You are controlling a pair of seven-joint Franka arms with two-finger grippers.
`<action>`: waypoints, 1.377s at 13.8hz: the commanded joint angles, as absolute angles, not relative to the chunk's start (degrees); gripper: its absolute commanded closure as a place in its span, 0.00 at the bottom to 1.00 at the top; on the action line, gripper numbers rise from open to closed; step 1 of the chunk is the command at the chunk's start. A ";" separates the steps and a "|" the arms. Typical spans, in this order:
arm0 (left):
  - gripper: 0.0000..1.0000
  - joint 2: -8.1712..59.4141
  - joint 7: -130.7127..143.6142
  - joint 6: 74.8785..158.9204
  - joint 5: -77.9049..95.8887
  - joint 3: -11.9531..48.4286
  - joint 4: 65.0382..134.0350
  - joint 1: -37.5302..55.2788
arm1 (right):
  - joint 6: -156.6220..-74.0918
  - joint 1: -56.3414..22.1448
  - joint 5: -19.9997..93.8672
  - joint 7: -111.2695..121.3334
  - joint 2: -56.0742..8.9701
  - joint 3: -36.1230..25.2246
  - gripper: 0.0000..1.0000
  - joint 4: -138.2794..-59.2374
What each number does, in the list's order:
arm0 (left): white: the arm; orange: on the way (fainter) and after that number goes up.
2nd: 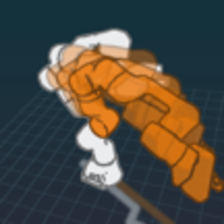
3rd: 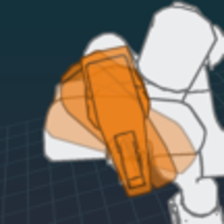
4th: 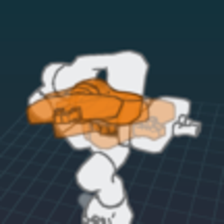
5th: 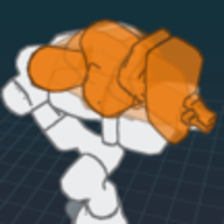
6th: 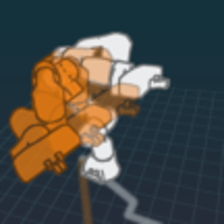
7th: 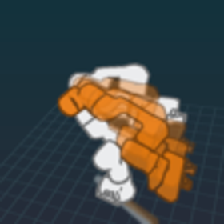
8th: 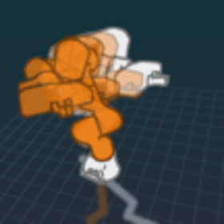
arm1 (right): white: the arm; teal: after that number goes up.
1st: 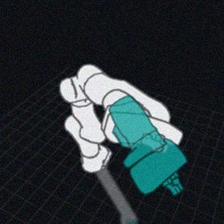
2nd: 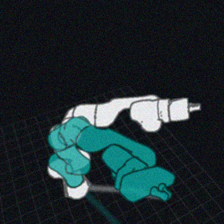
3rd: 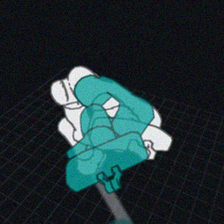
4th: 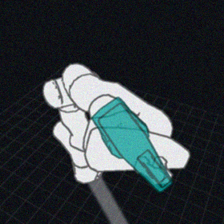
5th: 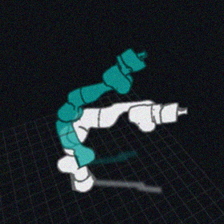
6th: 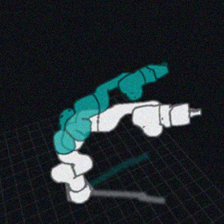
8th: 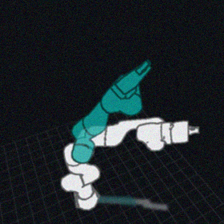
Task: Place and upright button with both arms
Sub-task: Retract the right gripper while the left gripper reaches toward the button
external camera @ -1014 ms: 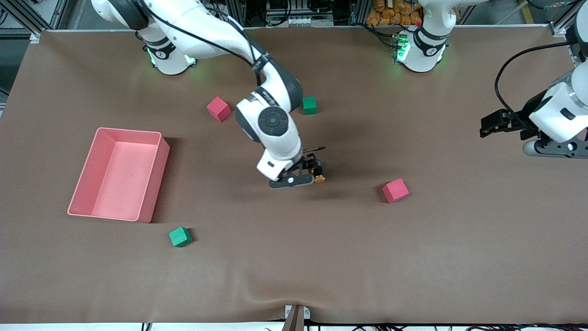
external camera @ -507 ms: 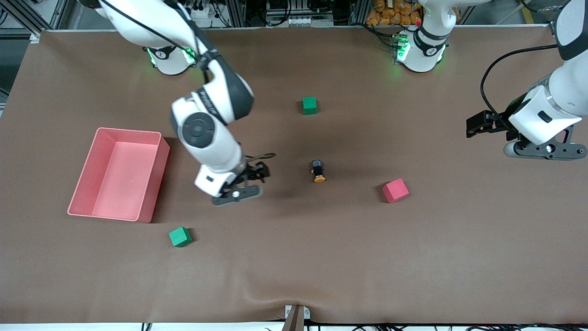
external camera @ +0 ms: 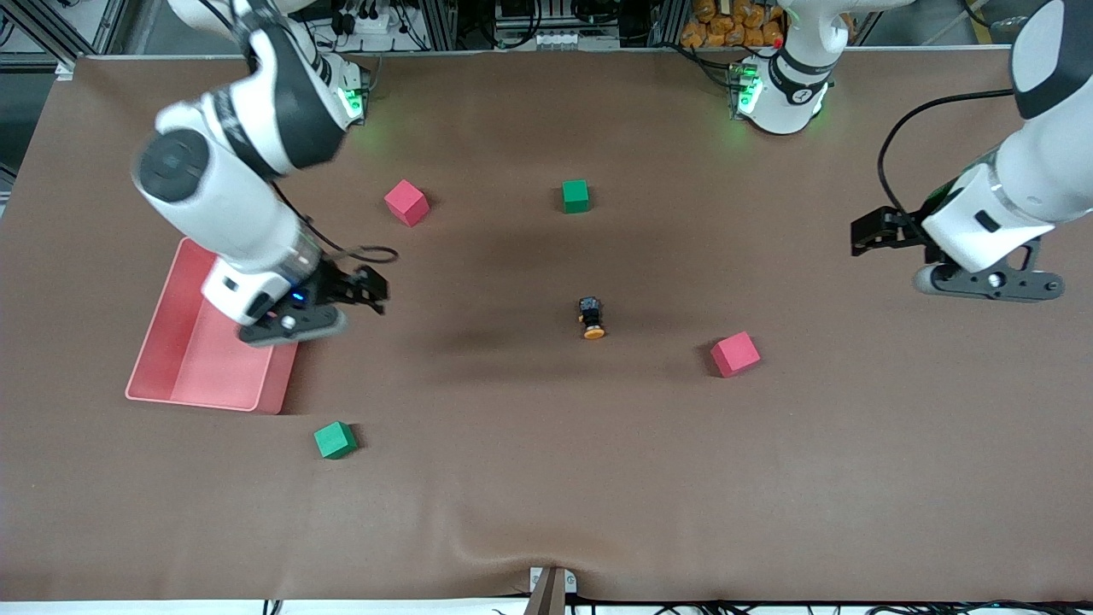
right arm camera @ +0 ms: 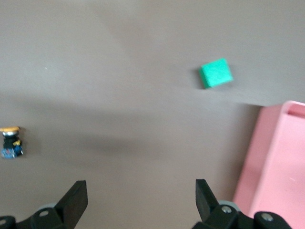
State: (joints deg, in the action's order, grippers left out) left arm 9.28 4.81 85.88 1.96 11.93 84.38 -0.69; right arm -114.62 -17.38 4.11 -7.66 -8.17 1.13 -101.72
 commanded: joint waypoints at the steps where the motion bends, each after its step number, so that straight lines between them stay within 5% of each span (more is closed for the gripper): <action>1: 0.00 11.42 8.68 85.25 4.65 11.95 83.67 0.96 | -109.36 -10.40 3.34 -0.56 -0.98 2.37 0.00 -106.00; 6: 0.00 17.90 14.75 85.08 7.45 11.95 81.06 6.24 | -97.05 0.69 3.25 16.76 0.35 2.72 0.00 -97.93; 11: 0.00 27.93 23.52 85.61 14.06 11.78 75.87 13.16 | -87.56 1.93 -1.67 17.67 -0.52 2.81 0.00 -87.90; 19: 0.00 39.45 31.20 92.89 13.62 7.66 74.18 25.91 | -84.73 1.41 -1.14 7.03 1.84 2.64 0.00 -91.41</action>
